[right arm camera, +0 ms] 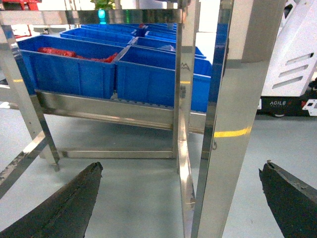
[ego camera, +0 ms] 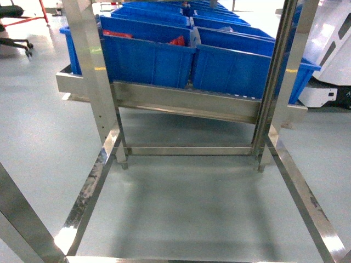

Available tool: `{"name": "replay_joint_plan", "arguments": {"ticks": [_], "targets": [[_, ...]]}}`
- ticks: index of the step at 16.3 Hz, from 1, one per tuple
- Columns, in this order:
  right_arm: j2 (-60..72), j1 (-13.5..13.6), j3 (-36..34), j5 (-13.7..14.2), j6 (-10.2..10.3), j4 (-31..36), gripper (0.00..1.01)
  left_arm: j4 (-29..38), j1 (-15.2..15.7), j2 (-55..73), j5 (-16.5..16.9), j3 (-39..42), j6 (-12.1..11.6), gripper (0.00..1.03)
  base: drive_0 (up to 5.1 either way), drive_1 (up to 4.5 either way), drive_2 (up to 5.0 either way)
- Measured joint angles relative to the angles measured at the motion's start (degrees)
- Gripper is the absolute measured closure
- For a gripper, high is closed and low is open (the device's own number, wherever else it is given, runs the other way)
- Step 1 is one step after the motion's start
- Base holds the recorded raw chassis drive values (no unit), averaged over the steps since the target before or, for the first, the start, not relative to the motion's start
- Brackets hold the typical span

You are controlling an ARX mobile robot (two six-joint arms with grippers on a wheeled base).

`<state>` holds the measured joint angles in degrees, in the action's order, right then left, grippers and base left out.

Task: Pick capacitor and pack into box

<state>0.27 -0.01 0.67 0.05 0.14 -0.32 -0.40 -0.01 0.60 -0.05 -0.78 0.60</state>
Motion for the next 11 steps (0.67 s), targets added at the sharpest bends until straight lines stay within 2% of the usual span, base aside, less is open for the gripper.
{"name": "replay_joint_plan", "arguments": {"ticks": [11], "targets": [[0.00,0.00,0.00,-0.07,-0.07,0.04,0.03,0.17,0.00,0.00,0.00,0.00,0.00,0.05,0.0,0.00,0.0]]}}
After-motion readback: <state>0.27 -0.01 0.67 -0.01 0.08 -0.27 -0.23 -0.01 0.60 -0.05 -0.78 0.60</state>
